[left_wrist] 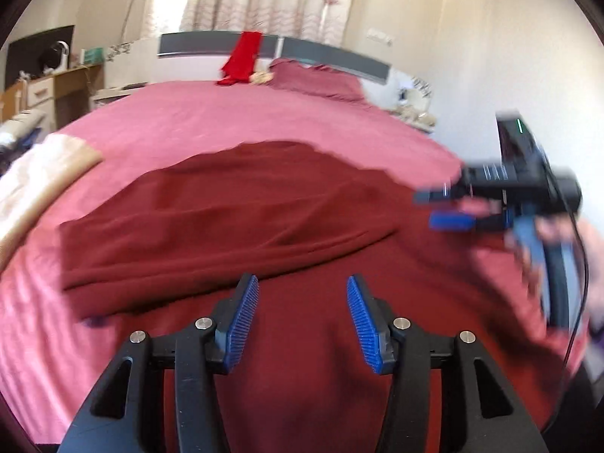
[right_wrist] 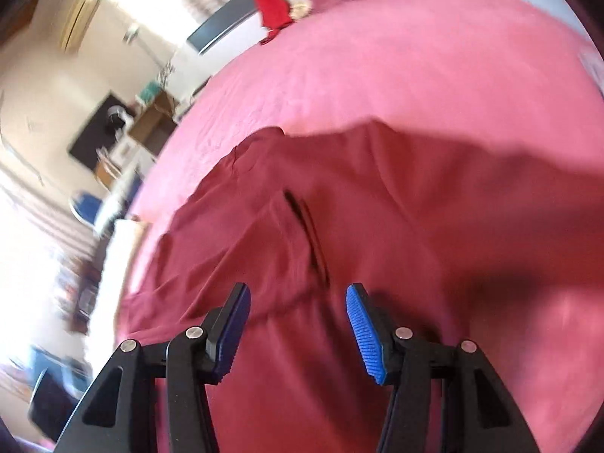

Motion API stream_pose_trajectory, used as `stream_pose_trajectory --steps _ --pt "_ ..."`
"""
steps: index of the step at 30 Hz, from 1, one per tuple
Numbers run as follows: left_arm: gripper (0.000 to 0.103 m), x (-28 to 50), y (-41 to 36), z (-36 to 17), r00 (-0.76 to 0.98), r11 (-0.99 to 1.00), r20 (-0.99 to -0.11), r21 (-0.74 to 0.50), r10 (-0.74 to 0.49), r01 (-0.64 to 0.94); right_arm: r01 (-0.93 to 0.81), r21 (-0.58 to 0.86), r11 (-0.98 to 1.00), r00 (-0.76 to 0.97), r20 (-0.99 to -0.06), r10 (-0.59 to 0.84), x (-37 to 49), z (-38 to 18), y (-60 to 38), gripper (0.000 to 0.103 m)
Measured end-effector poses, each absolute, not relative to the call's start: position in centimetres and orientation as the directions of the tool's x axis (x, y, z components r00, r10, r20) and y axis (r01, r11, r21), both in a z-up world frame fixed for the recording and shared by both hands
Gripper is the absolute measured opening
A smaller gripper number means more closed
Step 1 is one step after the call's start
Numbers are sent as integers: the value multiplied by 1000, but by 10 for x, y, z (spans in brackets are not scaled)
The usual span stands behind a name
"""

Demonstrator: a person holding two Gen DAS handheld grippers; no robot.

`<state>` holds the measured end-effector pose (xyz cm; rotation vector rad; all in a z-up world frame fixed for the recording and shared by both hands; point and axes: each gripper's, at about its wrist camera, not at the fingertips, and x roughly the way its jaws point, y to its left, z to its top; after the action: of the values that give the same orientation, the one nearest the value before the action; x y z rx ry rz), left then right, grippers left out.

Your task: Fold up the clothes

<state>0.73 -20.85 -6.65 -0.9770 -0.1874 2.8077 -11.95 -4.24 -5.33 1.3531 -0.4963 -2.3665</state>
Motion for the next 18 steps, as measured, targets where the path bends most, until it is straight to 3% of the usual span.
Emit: stream_pose_trajectory --steps 3,7,8,9,11,13,18 --pt "62 7 -215 -98 -727 -987 -669 -130 156 -91 187 361 -914 -431 -805 -406 -158 -63 -69 55" --pt "66 13 -231 -107 -739 -964 -630 -247 240 -103 243 250 -937 -367 -871 -328 -175 -82 -90 55" --pt "67 12 -229 -107 -735 -963 -633 -247 243 -105 269 223 -937 -366 -876 -314 -173 -81 -95 47" --pt "67 11 -228 -107 -732 -963 -635 -248 246 -108 296 195 -935 -365 -882 -300 -172 -80 -100 21" --pt "68 10 -225 -107 -729 -963 -639 -244 246 -110 314 170 -934 -390 -874 -290 -168 -66 -97 4" --pt "68 12 -226 -107 -731 -965 -639 -238 241 -110 300 163 -940 -453 -843 -291 -163 -46 -80 3" --pt "69 13 -226 -108 -729 -964 -640 -242 244 -111 123 79 -989 -572 -809 -136 -162 -25 -7 2"
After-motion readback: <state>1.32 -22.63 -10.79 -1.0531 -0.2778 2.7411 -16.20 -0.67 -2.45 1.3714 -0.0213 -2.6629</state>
